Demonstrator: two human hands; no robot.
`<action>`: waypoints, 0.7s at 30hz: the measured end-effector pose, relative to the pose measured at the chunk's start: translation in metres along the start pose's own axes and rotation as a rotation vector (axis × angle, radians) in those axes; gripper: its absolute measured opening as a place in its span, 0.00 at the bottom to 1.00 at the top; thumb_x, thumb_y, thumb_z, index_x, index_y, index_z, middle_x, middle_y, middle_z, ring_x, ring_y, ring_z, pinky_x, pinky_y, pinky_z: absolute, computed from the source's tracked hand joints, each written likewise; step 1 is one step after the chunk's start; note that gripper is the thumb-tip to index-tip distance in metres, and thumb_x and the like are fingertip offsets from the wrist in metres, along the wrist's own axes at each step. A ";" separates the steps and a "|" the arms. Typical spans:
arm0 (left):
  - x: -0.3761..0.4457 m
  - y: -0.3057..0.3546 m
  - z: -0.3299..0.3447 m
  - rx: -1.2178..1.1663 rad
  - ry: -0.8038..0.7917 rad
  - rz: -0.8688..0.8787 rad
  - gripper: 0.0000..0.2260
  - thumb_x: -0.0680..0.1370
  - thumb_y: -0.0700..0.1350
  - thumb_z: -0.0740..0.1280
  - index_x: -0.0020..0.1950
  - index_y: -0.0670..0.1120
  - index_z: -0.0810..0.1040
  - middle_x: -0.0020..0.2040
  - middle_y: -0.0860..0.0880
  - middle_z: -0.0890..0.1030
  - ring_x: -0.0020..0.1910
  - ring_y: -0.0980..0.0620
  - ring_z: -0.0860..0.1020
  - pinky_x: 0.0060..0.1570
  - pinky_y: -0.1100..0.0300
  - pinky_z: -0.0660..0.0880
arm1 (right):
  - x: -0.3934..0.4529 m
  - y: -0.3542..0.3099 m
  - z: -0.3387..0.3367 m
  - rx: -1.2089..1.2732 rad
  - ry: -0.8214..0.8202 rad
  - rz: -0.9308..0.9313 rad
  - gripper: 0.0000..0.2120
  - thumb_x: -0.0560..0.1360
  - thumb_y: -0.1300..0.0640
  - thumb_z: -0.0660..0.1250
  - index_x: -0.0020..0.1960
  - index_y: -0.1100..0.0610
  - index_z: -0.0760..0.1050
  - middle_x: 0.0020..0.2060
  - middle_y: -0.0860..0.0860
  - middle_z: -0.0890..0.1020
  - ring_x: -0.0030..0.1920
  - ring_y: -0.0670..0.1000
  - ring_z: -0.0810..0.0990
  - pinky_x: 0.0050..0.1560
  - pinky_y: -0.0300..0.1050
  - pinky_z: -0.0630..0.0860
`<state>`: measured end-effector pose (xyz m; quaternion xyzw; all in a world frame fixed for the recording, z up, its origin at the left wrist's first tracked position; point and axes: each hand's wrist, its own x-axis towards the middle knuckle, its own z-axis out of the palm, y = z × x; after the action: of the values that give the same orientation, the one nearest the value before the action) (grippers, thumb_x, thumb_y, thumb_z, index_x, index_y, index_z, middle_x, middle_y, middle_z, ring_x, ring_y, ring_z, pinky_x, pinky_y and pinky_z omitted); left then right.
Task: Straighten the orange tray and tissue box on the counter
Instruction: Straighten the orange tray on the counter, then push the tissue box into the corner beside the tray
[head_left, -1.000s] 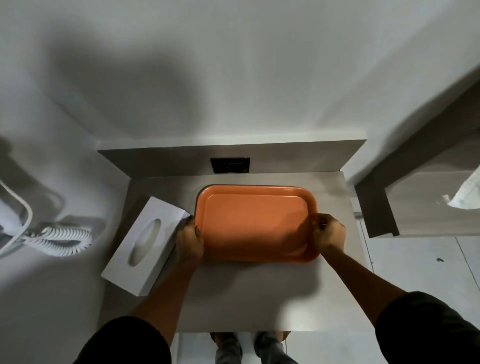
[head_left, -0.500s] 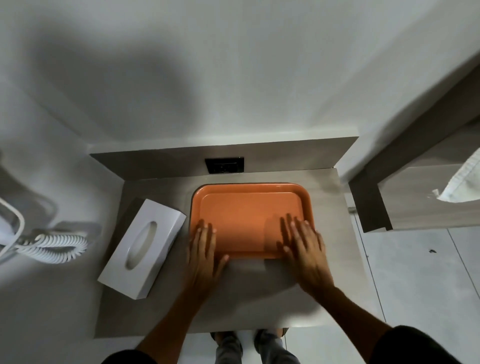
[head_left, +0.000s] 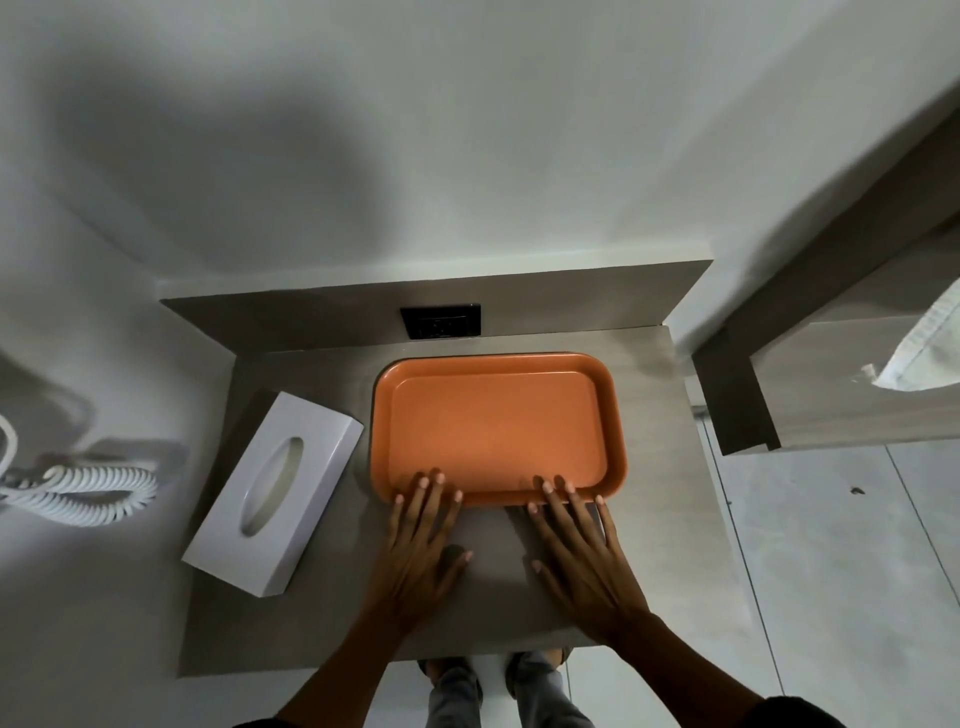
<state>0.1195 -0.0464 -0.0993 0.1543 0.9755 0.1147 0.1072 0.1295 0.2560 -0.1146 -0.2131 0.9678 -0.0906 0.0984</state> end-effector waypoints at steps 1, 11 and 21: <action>0.003 -0.001 -0.001 0.008 -0.002 -0.001 0.37 0.85 0.67 0.53 0.88 0.47 0.55 0.90 0.43 0.51 0.89 0.40 0.52 0.86 0.36 0.47 | 0.003 0.000 -0.002 0.005 -0.013 0.010 0.36 0.90 0.35 0.48 0.92 0.51 0.47 0.92 0.56 0.50 0.91 0.63 0.53 0.86 0.73 0.55; 0.039 -0.011 -0.021 0.092 -0.006 -0.003 0.36 0.83 0.64 0.58 0.86 0.45 0.62 0.88 0.39 0.57 0.87 0.37 0.57 0.83 0.29 0.59 | 0.042 0.011 -0.020 -0.050 -0.054 0.045 0.35 0.89 0.36 0.54 0.92 0.50 0.52 0.92 0.57 0.49 0.91 0.64 0.50 0.87 0.74 0.59; 0.033 -0.017 -0.046 0.021 0.064 -0.043 0.36 0.83 0.64 0.59 0.85 0.43 0.63 0.87 0.38 0.60 0.86 0.35 0.59 0.81 0.27 0.61 | 0.056 -0.014 -0.025 0.014 0.010 -0.094 0.38 0.90 0.38 0.56 0.92 0.50 0.44 0.92 0.55 0.43 0.92 0.60 0.44 0.88 0.73 0.48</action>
<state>0.0731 -0.0607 -0.0653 0.1308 0.9826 0.1071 0.0769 0.0797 0.2224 -0.0964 -0.2569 0.9566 -0.1032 0.0905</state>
